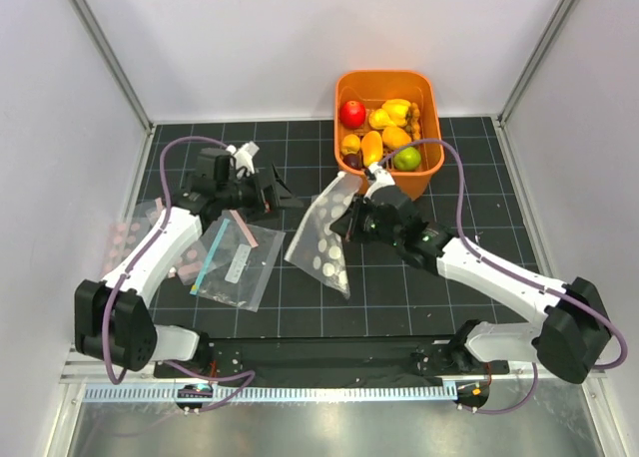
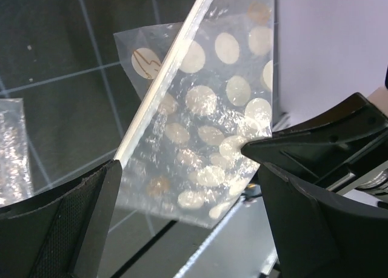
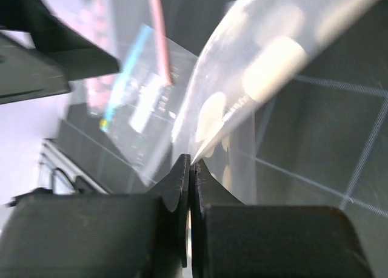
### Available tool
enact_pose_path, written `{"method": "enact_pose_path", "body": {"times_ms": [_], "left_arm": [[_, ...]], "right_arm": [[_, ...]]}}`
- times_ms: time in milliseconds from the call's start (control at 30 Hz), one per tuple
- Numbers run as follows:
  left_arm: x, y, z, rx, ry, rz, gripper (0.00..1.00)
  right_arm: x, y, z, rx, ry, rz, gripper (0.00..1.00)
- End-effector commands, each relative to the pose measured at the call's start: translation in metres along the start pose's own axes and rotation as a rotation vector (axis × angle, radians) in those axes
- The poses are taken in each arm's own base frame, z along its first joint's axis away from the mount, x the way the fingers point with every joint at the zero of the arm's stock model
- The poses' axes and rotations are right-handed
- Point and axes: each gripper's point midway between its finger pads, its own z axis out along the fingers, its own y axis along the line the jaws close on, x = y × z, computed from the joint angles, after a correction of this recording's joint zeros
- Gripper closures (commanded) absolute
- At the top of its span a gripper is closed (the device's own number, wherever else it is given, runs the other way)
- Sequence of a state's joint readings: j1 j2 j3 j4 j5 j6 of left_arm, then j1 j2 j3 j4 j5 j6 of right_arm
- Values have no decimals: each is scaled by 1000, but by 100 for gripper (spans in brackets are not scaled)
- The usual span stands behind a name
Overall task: Place the food in the zip-top bag and seal the zipper
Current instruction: Pick up the zipper food storage bag at the center of the board, then open the zipper of the food storage bag.
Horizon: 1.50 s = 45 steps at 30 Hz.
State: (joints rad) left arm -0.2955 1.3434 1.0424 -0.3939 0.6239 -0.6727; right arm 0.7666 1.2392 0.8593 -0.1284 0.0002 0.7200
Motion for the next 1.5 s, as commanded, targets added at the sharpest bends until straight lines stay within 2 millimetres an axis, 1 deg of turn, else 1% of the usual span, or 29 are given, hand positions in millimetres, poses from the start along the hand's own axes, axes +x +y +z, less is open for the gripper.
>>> {"method": "enact_pose_path", "body": {"times_ms": [0,33,67,100,167,200,267,300,400,500,667,767,800,933,1067,1167,1200,1267,1300,1367,1400,1467], "left_arm": [[-18,-42,-23,154,-29,-36,0],[-21,-45,-26,167,-35,-39,0],[-26,-51,-30,190,-51,-48,0],[-26,-55,-33,214,-46,-52,0],[-32,-66,-40,259,-64,-61,0],[-33,-70,-42,273,-67,-60,0],[-37,-77,-47,293,-87,-49,0],[-38,-79,-49,295,-93,-48,1],[-47,-77,-53,288,-114,-72,1],[-50,-85,-55,320,-86,-85,3],[-49,-92,-59,349,-54,-133,4],[-48,-100,-64,373,-52,-149,8],[-47,-102,-64,385,-48,-153,12],[-37,-113,-61,421,-23,-162,16],[-34,-115,-63,429,-24,-166,19],[-31,-112,-62,425,-16,-174,19],[-28,-109,-59,419,-7,-187,18],[-26,-108,-60,422,-3,-190,19],[-24,-109,-61,424,-1,-189,20],[-22,-111,-62,431,4,-188,27],[-23,-113,-63,437,3,-183,38],[-23,-116,-64,445,1,-182,50]], "right_arm": [[-38,43,-20,-123,-76,-62,99],[-48,56,-26,-153,-95,-66,99],[-52,59,-29,-162,-100,-64,99],[-61,70,-34,-184,-117,-67,99],[-68,78,-40,-205,-123,-68,99],[-76,86,-44,-222,-139,-69,99],[-83,93,-51,-237,-156,-71,99],[-89,98,-56,-249,-169,-74,99],[-95,106,-63,-271,-177,-83,99],[-95,112,-67,-297,-162,-91,99],[-102,123,-81,-333,-184,-83,99],[-106,129,-89,-355,-192,-82,99],[-107,129,-89,-355,-191,-80,99],[-108,132,-93,-372,-196,-79,99],[-104,131,-89,-371,-181,-84,99],[-104,132,-89,-380,-181,-86,99],[-105,133,-90,-381,-182,-86,99],[-104,133,-87,-379,-177,-92,99],[-103,133,-86,-381,-171,-93,99],[-100,132,-82,-380,-156,-95,99],[-96,130,-80,-378,-143,-94,99],[-92,127,-75,-370,-129,-93,99]]}}
